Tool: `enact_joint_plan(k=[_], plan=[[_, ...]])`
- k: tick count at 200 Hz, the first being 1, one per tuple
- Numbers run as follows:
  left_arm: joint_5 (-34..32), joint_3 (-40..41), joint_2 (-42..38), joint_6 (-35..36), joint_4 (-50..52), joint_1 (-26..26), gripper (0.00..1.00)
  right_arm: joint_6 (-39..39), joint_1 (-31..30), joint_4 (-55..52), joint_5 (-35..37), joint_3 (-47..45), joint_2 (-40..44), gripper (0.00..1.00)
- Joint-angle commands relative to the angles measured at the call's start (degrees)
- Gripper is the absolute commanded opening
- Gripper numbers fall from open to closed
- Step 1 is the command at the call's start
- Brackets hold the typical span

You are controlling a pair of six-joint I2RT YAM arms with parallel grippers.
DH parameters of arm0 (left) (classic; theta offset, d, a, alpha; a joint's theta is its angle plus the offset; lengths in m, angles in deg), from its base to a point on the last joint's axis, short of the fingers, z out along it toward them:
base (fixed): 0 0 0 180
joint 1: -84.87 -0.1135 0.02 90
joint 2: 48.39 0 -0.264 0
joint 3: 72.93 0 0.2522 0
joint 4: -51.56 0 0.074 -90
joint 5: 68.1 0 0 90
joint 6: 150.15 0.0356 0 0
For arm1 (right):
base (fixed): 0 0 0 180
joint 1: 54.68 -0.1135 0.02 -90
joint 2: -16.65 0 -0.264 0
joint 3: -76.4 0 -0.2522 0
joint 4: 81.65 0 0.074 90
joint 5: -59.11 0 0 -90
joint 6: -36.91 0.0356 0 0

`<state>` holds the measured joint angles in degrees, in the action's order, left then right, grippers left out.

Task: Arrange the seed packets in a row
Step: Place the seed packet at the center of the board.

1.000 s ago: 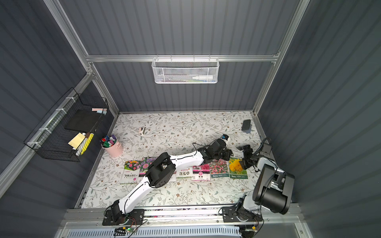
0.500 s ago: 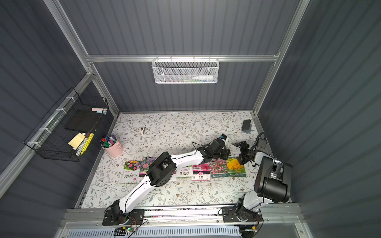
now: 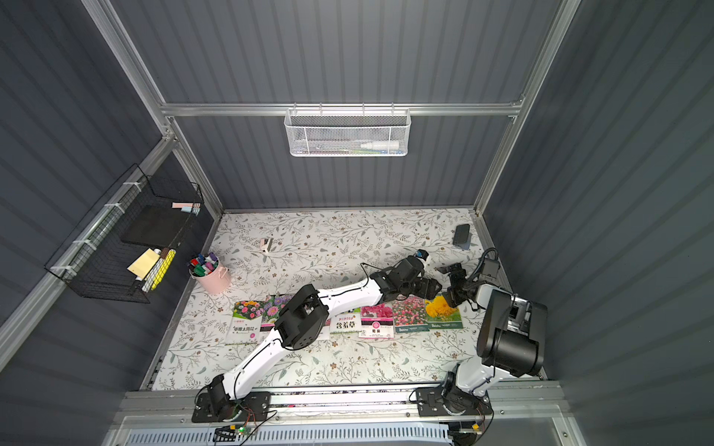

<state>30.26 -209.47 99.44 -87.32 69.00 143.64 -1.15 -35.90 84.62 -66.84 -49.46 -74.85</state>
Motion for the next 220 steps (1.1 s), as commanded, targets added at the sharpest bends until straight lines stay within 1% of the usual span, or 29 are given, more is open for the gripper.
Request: enact_joint_plan(k=[1,3,6,9,45,54,67,83,96,107,118,136,150,161,168,170,183,186,192,202,212,220], plan=[[1.98,0.29,-2.84,1.35,2.97,-0.33,0.90,0.89,-0.41,-0.41,1.52,-0.81,-1.55,0.96],[2.18,0.45,-3.10,1.52,3.14,-0.32,0.92,0.88,-0.42,-0.32,1.45,-0.89,-1.54,0.95],[2.45,0.52,-3.46,1.77,3.45,-0.34,0.98,0.89,-0.42,-0.19,1.49,-0.91,-1.73,0.96],[2.63,0.67,-3.84,1.96,3.77,-0.37,0.99,0.88,-0.42,-0.14,1.47,-0.92,-1.79,0.96],[6.04,2.63,-9.23,3.62,10.42,-0.44,0.99,-0.53,-0.74,-0.99,-0.87,0.79,-2.29,0.96],[6.91,4.11,-11.26,3.77,12.53,-0.56,0.99,-1.27,-1.07,-1.77,-1.96,1.56,-1.16,0.96],[8.61,7.11,-15.11,4.91,16.59,-0.83,0.99,-3.08,-2.04,-4.40,-1.64,2.37,2.27,0.97],[9.13,10.80,-20.80,8.38,24.94,-1.50,0.99,-5.21,-2.93,-7.16,-1.03,3.06,7.63,0.99],[8.70,13.32,-25.60,12.04,33.77,-2.55,0.99,-7.06,-3.85,-10.02,-1.23,4.31,11.19,0.99],[6.73,15.57,-29.81,15.53,41.25,-3.78,0.99,-8.50,-4.83,-12.50,-1.07,5.56,13.44,0.99],[2.98,18.37,-34.13,18.86,48.28,-5.37,0.99,-10.44,-6.21,-15.05,0.00,6.97,15.41,0.99],[-3.65,24.22,-41.33,21.75,56.15,-9.76,0.99,-14.13,-9.17,-19.22,5.20,9.49,18.09,0.99],[-9.56,29.45,-46.70,23.25,59.85,-14.41,1.00,-17.27,-11.85,-21.34,12.98,10.82,19.77,0.99],[-13.37,34.17,-51.10,24.23,61.24,-18.29,0.99,-19.38,-13.73,-20.58,17.12,10.70,21.13,0.99],[-15.58,37.45,-53.98,25.13,61.47,-20.75,1.00,-20.41,-14.76,-18.66,21.66,9.66,21.57,0.99],[-16.45,38.39,-54.76,25.39,61.49,-21.40,0.99,-20.66,-14.97,-17.87,22.71,9.33,22.96,0.99],[-20.40,44.32,-59.60,27.12,60.80,-25.91,0.99,-23.49,-16.54,-14.00,27.41,7.19,26.10,0.99],[-21.39,47.11,-60.80,27.40,60.45,-26.84,0.99,-24.08,-16.85,-13.06,28.59,6.62,26.68,0.99],[-22.85,50.16,-62.87,27.69,59.61,-29.10,0.99,-25.29,-17.47,-11.52,31.01,5.63,27.96,0.99],[-23.21,54.49,-65.61,28.16,57.90,-33.14,0.99,-28.44,-18.30,-8.07,34.40,3.60,29.36,0.99],[-23.56,58.52,-67.85,29.26,56.03,-36.70,1.00,-32.62,-18.67,-4.61,35.62,1.92,29.62,0.99],[-23.75,61.57,-69.09,30.18,54.35,-39.46,1.00,-34.33,-18.90,-3.91,36.99,1.53,29.01,0.99]])
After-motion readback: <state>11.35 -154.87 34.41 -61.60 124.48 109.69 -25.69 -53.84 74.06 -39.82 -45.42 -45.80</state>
